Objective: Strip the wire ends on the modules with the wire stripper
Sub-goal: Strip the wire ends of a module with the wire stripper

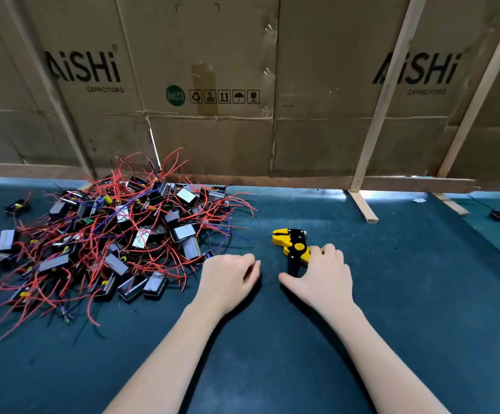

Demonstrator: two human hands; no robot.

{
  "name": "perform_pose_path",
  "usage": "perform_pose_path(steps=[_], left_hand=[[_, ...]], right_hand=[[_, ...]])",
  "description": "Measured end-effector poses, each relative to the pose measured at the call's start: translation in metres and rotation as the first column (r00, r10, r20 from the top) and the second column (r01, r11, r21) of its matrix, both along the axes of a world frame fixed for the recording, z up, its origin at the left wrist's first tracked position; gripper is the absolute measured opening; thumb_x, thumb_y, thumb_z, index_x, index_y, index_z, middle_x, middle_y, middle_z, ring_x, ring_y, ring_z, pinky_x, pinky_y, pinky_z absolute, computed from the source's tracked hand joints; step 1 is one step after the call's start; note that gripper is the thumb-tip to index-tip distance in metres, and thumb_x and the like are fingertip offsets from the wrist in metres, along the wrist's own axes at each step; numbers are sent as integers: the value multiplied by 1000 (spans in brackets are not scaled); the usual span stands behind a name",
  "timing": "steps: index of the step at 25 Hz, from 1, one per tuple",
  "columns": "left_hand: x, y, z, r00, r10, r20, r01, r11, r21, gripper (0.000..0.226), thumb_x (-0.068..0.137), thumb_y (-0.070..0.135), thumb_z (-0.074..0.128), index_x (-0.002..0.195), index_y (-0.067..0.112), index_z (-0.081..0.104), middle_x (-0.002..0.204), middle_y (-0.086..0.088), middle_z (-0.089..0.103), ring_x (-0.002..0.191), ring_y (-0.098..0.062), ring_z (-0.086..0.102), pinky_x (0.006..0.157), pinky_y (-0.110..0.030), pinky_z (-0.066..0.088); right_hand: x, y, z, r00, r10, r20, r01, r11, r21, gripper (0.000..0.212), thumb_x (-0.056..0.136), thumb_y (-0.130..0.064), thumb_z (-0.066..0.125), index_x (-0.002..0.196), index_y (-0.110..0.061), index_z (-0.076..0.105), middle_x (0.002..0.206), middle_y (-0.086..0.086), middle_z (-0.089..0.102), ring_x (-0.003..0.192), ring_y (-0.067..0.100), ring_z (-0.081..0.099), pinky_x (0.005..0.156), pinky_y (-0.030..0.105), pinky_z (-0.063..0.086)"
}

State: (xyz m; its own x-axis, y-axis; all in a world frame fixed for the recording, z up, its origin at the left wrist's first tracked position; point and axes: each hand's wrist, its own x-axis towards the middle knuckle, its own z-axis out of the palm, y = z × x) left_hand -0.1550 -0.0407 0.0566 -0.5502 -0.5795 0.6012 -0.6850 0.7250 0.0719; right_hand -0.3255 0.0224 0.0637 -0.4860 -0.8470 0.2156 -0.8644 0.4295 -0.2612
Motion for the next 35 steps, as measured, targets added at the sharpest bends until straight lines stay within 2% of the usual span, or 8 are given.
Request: perform_pose_path(steps=[5, 10, 16, 21, 25, 27, 31, 35], left_hand=[[10, -31, 10, 967, 251, 43, -243, 961, -130, 14, 83, 24, 60, 82, 10, 59, 76, -8, 62, 75, -30, 60, 67, -38, 44], [8, -49, 14, 861, 446, 243, -474, 878, 69, 24, 95, 33, 48, 94, 17, 67, 100, -4, 69, 100, -27, 60, 85, -34, 38], [8, -23, 11, 962, 28, -273, 103, 885, 455, 17, 85, 27, 71, 69, 21, 68, 63, 11, 63, 62, -4, 56, 65, -25, 45], [2, -19, 15, 834, 233, -500, 274, 612, 742, 11, 88, 17, 72, 92, 12, 63, 70, -9, 66, 52, -12, 60, 53, -32, 56], [32, -30, 27, 973, -86, -215, 210, 720, 661, 26, 83, 47, 70, 78, 22, 65, 66, 6, 67, 56, -2, 56, 57, -24, 48], [39, -25, 31, 971, -232, -58, 200, 651, 732, 31, 74, 52, 76, 78, 24, 65, 64, 10, 66, 56, -3, 55, 61, -25, 47], [31, -23, 30, 926, -378, 7, 289, 721, 630, 12, 79, 20, 72, 89, 26, 68, 77, 9, 67, 74, -6, 58, 75, -31, 49], [20, -18, 30, 931, -364, 11, 335, 867, 368, 29, 76, 8, 67, 93, 31, 73, 105, 19, 66, 110, -5, 48, 98, -35, 31]], right_hand=[[-7, 3, 5, 993, 62, 103, -60, 998, -24, 58, 72, -55, 64, 113, -16, 55, 106, 1, 44, 108, 23, 42, 89, 34, 43], [-11, 12, 11, 993, -99, -62, 102, 993, 52, 71, 70, -78, 56, 104, -17, 43, 105, 1, 45, 103, 24, 47, 80, 32, 40], [-19, 20, 13, 988, -120, -94, 129, 988, 90, 79, 72, -85, 46, 117, -21, 53, 101, -3, 44, 103, 20, 46, 82, 30, 45], [-19, 23, 17, 995, -71, -69, 78, 990, 113, 82, 68, -85, 53, 118, -21, 55, 106, -2, 46, 108, 19, 44, 82, 29, 44], [-22, 18, 29, 998, -46, -34, 50, 991, 126, 61, 67, -76, 62, 86, -18, 54, 86, -6, 41, 88, 16, 47, 59, 29, 39], [-25, 12, 34, 997, -38, -63, 47, 987, 153, 60, 64, -75, 64, 72, -18, 47, 79, -7, 42, 72, 15, 43, 50, 27, 31], [-46, 7, 39, 959, -72, 275, 55, 996, 68, 62, 58, -68, 75, 64, -9, 56, 65, 1, 63, 66, 15, 57, 52, 27, 40], [-61, 16, 35, 788, 0, 616, 151, 969, -194, 57, 52, -70, 77, 63, -15, 71, 58, -2, 63, 62, 10, 57, 59, 28, 42]])
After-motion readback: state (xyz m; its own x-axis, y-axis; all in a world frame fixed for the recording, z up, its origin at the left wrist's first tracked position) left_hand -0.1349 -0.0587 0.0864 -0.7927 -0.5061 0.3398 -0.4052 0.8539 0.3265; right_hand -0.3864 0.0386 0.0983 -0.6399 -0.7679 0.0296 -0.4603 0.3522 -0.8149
